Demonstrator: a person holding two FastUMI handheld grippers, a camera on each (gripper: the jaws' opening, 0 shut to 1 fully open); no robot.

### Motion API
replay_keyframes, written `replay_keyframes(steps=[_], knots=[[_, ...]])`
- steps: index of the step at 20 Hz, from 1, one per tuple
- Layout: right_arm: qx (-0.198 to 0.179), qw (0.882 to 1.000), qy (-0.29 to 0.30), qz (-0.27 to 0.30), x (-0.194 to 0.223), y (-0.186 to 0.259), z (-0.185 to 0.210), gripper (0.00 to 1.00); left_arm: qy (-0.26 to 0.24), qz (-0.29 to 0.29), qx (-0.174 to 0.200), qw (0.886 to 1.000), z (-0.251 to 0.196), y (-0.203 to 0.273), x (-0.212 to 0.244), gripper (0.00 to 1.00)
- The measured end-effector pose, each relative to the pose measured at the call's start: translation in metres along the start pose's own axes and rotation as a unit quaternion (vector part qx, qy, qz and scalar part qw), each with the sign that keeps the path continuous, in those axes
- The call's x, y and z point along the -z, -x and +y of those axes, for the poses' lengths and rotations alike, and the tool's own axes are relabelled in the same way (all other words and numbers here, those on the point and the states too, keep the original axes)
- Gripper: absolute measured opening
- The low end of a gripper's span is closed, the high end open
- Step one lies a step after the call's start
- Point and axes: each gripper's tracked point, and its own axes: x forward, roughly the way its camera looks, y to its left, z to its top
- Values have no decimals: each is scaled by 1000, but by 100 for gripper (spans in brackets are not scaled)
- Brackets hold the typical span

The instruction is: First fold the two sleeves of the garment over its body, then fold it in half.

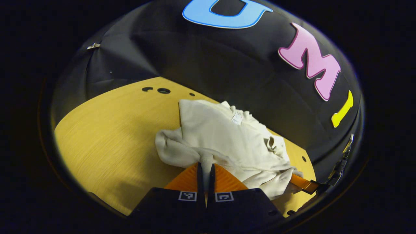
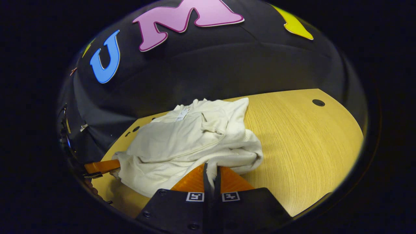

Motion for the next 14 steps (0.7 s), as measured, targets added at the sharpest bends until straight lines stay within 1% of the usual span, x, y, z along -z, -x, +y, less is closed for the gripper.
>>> replay_keyframes(steps=[2,5,7,9,12,14], knots=[[-3,1000,6,-27,-27,-9,3,5,2,-26,10,1000,-9,-7,-26,6],[-7,998,6,-61,-64,-31,7,5,-6,-50,24,998,-22,-29,-57,6],[-8,997,5,-71,-77,-47,11,5,-12,-59,38,997,-33,-44,-71,6],[-9,996,10,-84,-91,-64,13,5,-29,-72,46,996,-41,-58,-87,6],[-4,995,9,-101,-112,-90,17,5,-42,-82,54,994,-51,-86,-104,6],[1,994,16,-108,-125,-103,17,5,-54,-90,51,993,-53,-109,-117,6]])
